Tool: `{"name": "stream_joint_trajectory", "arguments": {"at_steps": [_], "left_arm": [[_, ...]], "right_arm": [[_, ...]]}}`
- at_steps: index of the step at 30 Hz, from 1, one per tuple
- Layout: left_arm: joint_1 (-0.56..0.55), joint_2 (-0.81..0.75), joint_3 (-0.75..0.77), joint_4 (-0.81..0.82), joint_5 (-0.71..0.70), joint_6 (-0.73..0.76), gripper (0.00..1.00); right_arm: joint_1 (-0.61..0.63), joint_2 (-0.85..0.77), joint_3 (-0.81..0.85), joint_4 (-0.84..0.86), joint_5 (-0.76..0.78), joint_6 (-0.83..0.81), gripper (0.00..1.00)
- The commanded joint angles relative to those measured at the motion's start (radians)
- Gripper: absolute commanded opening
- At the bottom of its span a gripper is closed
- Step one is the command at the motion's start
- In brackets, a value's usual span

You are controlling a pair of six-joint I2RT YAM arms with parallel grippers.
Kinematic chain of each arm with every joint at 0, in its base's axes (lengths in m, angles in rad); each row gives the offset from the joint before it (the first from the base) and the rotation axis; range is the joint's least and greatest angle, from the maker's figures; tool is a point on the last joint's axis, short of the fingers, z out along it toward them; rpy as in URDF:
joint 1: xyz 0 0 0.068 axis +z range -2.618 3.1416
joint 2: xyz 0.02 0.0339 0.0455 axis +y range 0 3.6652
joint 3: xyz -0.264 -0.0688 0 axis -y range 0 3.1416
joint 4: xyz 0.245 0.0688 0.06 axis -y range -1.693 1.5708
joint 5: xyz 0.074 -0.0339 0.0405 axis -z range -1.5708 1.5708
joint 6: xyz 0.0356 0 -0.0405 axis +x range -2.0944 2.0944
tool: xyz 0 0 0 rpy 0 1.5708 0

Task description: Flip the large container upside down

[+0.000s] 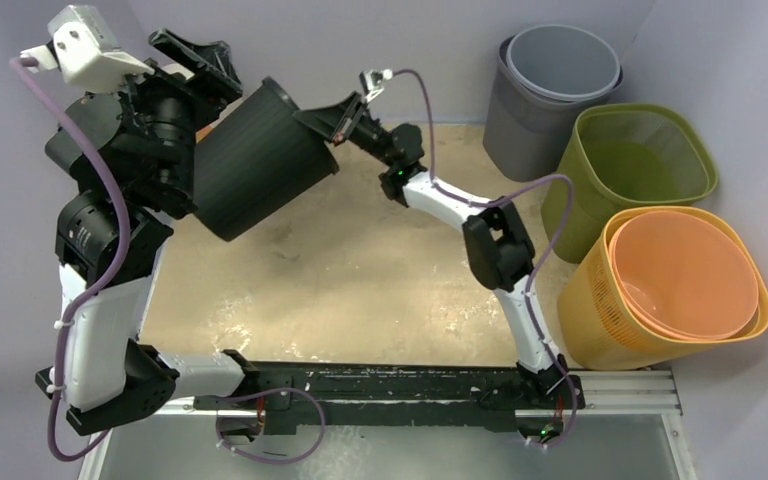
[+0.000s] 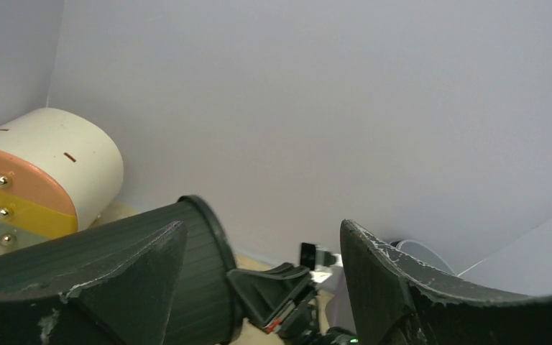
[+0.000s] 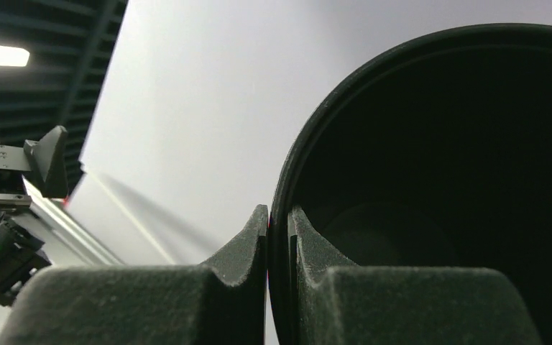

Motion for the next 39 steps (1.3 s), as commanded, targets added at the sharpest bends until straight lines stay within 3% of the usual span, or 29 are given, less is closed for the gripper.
{"name": "stream_joint_trajectory", "arguments": {"at_steps": [1, 13, 21, 33, 39], "left_arm": [[0.002, 0.037, 0.053, 0.0, 0.031, 0.036, 0.74], [0.0, 0.14, 0.116, -0.012, 0.049, 0.063, 0.74], [0.001, 0.164, 0.106, -0.005, 0.053, 0.065, 0.74], [0.0, 0.172, 0.072, 0.013, 0.061, 0.057, 0.75], [0.002, 0.172, 0.035, 0.008, 0.071, 0.045, 0.75]], "right_arm": [[0.054, 0.069, 0.074, 0.339, 0.133, 0.295, 0.0], [0.129, 0.297, 0.119, 0.453, 0.326, 0.618, 0.0], [0.092, 0.277, -0.21, 0.573, 0.399, 0.786, 0.0], [-0.102, 0.228, -0.577, 0.668, 0.232, 0.714, 0.02], [-0.206, 0.158, -0.64, 0.517, 0.077, 0.503, 0.1]]}}
